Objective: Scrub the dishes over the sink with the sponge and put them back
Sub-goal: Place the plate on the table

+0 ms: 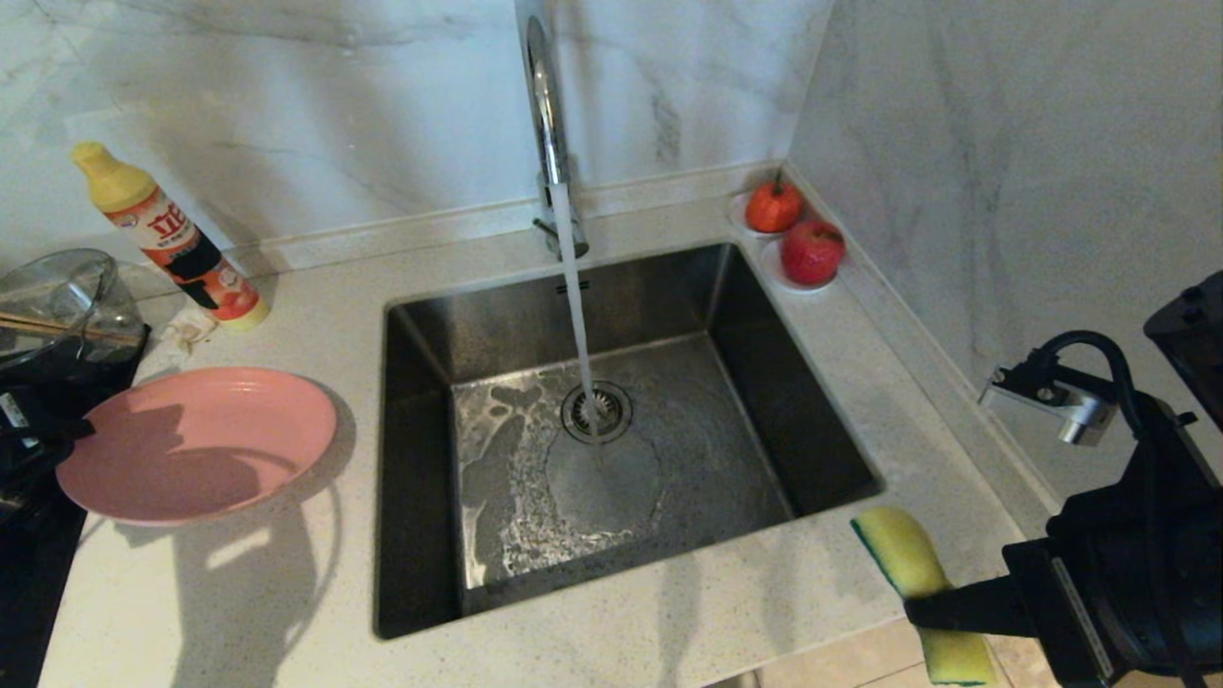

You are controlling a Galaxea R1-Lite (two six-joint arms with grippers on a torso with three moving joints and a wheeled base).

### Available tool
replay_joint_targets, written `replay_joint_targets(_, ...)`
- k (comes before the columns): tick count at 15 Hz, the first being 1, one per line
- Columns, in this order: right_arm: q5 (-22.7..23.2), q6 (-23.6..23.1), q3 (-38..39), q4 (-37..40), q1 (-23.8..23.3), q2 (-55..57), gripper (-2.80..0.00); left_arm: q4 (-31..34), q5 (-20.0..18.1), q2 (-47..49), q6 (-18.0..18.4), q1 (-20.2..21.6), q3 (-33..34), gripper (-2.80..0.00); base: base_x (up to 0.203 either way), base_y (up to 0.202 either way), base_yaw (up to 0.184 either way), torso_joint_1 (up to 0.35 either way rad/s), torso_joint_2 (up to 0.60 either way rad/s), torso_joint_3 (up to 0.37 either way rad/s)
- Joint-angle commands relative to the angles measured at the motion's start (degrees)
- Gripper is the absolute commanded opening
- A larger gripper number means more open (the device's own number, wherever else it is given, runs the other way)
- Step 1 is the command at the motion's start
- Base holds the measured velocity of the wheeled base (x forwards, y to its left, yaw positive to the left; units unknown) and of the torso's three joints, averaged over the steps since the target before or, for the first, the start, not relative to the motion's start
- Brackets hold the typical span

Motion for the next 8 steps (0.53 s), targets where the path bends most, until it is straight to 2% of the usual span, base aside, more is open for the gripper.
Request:
replay_joint_targets(1,0.1,0.2,0.0,0.2,0.0,0.4,-2.80,-3.4,-0.4,5.0,0.3,0.8,-0.3,-2.80,0.000,0.000,0.000,0.000,0.00,0.000)
replay_joint_targets(8,0.5,-0.8,0.6,0.1,0.0,0.5,-2.80,-5.6,-0.2,15.1,0.5,1.4,-6.5,-2.80,0.000,0.000,0.000,0.000,0.00,0.000)
